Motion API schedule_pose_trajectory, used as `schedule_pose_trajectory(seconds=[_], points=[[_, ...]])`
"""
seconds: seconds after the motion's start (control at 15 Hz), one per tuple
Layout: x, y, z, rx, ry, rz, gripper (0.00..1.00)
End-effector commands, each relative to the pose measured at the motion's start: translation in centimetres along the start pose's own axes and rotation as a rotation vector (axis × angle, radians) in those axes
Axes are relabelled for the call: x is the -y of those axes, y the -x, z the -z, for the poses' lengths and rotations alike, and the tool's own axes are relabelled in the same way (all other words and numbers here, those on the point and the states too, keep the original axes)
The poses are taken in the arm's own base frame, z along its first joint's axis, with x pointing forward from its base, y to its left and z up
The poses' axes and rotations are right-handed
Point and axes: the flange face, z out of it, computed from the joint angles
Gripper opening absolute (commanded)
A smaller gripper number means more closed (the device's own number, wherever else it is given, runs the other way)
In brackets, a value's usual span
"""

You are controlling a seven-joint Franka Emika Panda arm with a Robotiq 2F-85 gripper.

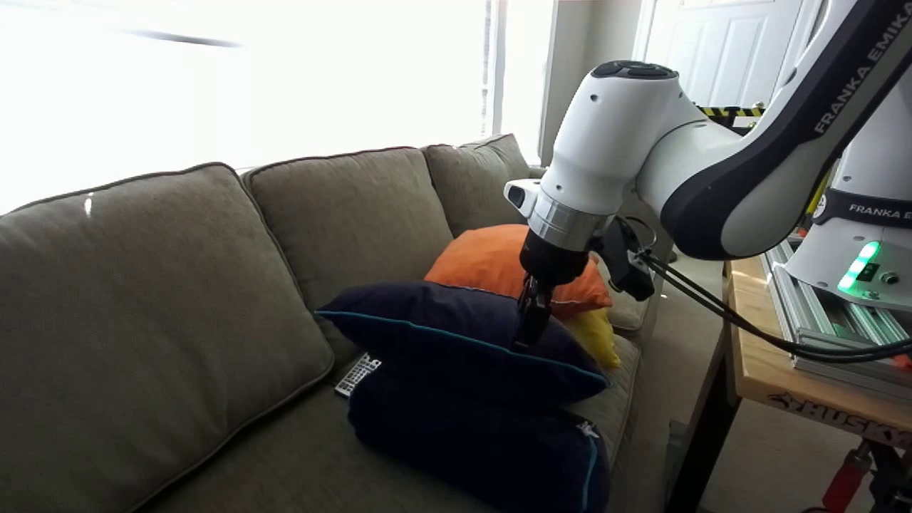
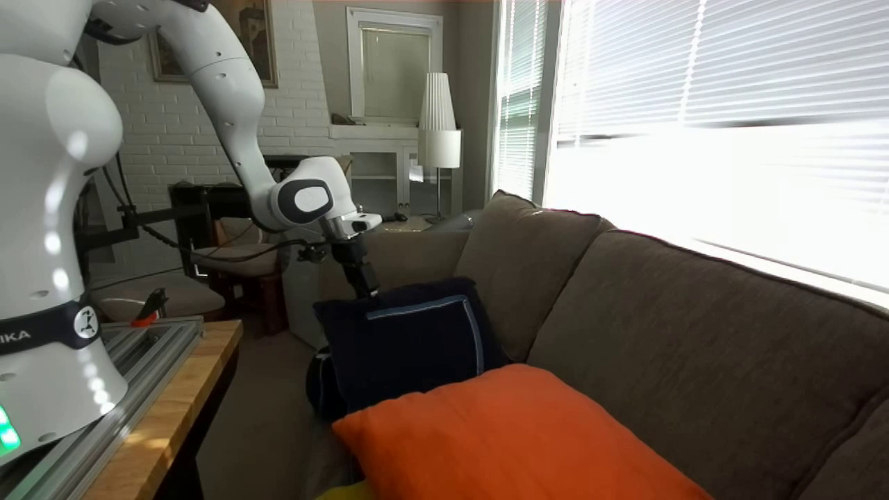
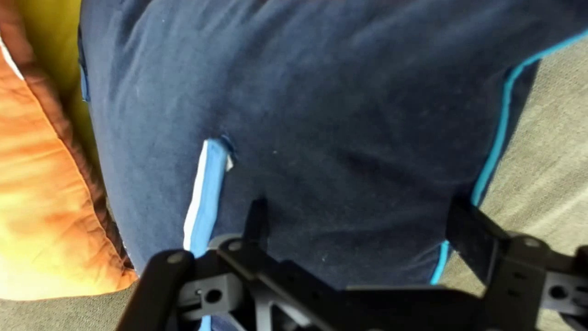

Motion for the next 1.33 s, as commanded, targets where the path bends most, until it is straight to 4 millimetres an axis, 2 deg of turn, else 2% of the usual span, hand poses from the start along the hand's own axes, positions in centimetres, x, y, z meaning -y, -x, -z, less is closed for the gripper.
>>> schedule_pose_trajectory(seconds=[0.0, 0.2, 0.6, 0.67, 0.73, 0.93, 1.27], points=[[0.7, -1.3, 1.7, 0.015, -0.058, -0.039, 1.0], [1.2, -1.6, 1.5, 0.019, -0.066, -0.038, 1.0], [2.1, 0.4, -1.2, 0.116, 0.031, 0.101, 1.0], [2.2, 0.7, -1.5, 0.131, 0.052, 0.135, 0.92], [2.3, 0.9, -1.8, 0.145, 0.071, 0.166, 0.72], [2.5, 1.0, -2.5, 0.168, 0.111, 0.218, 0.51], [1.5, -0.5, -2.3, 0.187, 0.11, 0.197, 0.17]])
